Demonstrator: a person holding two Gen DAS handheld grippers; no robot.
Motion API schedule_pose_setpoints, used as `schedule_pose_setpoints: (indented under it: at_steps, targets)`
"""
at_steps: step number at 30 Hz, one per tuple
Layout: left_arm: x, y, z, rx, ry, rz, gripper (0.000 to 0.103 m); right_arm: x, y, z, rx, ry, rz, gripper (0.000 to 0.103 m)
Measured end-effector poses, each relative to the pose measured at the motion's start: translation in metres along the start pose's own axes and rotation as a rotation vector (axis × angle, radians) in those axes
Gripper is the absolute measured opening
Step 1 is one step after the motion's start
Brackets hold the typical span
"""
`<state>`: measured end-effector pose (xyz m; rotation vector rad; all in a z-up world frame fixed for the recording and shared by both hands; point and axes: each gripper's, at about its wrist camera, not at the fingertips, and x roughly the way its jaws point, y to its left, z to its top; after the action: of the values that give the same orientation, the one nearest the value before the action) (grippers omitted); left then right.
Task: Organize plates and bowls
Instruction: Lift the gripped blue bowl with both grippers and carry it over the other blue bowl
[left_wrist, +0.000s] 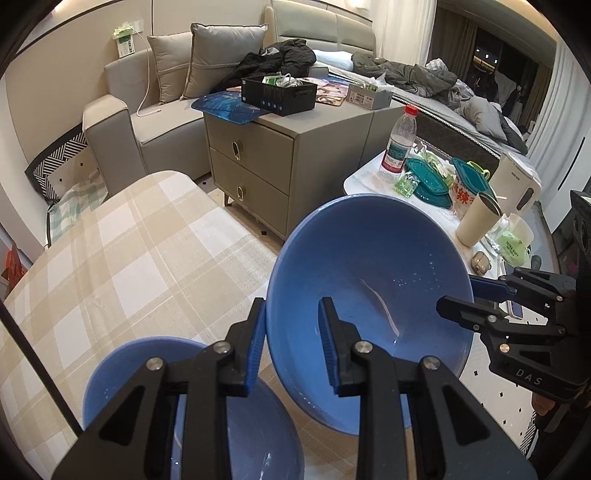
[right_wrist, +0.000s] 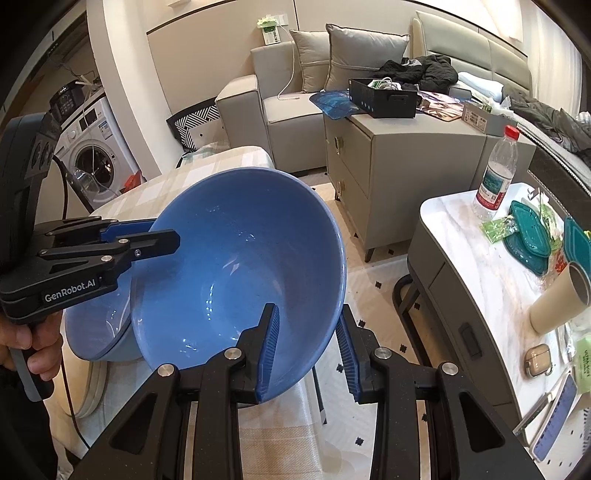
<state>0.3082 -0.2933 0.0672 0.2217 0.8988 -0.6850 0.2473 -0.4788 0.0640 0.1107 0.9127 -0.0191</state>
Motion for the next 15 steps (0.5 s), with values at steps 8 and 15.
schedule_pose_setpoints:
  at_steps: [8,15]
  targets:
    - [-0.021,0.005,0.002,-0.02,-0.041,0.009,0.027,-0.016,0.011,0.012,-0.031,-0.029,-0.009,0.032]
    - [-0.037,0.01,0.001,-0.035,-0.068,0.018,0.027,-0.026,0.022,0.019,-0.06,-0.043,-0.012,0.032]
